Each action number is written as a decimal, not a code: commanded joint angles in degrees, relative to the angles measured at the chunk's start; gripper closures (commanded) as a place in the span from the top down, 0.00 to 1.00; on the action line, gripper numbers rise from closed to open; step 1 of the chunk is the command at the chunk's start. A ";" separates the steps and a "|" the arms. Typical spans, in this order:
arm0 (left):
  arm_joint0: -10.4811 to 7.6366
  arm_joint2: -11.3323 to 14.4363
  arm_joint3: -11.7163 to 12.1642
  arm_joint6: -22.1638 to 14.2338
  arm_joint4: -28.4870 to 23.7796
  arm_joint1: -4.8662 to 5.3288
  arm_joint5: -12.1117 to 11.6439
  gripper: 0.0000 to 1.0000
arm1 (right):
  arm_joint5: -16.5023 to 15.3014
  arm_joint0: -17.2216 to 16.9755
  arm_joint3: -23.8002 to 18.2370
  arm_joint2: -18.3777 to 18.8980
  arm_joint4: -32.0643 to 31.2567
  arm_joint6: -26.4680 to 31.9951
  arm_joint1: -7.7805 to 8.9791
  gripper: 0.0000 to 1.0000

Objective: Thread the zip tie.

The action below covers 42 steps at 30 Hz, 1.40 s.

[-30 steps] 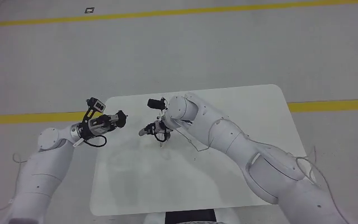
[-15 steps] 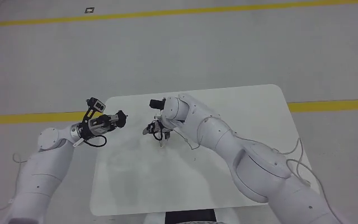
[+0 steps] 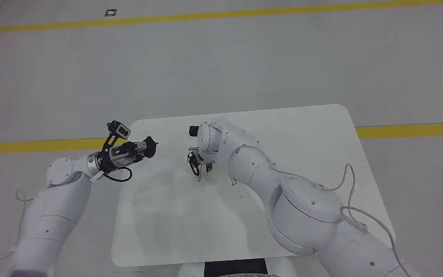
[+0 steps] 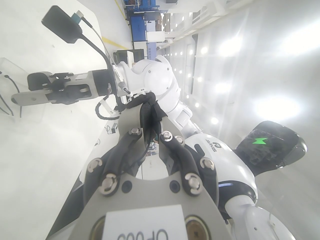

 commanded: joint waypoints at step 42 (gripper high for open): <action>0.00 0.00 0.00 0.00 0.00 0.00 0.00 0.00 | 0.00 0.14 6.57 -1.49 -2.67 0.58 -2.35 0.24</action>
